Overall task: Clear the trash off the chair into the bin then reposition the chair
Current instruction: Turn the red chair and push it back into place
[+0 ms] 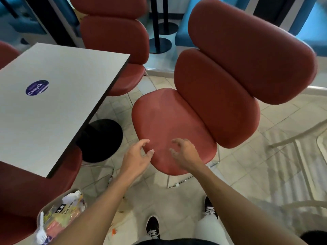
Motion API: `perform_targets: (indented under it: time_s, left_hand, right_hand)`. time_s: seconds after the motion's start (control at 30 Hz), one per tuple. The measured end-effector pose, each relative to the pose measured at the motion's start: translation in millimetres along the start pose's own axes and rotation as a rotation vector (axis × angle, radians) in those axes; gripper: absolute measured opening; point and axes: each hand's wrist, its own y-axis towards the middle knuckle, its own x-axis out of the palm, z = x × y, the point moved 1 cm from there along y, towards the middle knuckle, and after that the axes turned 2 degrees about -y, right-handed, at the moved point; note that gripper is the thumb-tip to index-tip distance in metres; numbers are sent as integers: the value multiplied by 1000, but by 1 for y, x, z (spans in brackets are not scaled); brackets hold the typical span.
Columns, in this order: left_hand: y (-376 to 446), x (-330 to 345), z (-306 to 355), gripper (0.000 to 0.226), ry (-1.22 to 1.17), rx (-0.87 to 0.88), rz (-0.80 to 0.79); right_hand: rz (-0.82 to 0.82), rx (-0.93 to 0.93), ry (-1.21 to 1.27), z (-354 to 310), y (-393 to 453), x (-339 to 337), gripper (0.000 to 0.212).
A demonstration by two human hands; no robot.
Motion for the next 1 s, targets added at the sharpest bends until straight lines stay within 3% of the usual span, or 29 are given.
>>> perform_targets:
  time_s: [0.37,0.47,0.63,0.83,1.0]
  left_hand:
    - [39,73,114,37,-99,-136,266]
    - [42,92,136,39,-141,-172,281]
    - [47,120,180,39,-136,-144,312]
    - [50,152,246,40,-211,-118,339]
    - [71,184,306,38,-345,-141,443]
  right_hand:
    - [-110,-393,-229,35,72,-146,37]
    - [-63,-496,-322,43,92,-190,35]
    - [-76,-517,-401,48,113,-245,36]
    - [-242,-652,-623,45,123,-298,42]
    - [-326,-901,-797,43,131,-348,43]
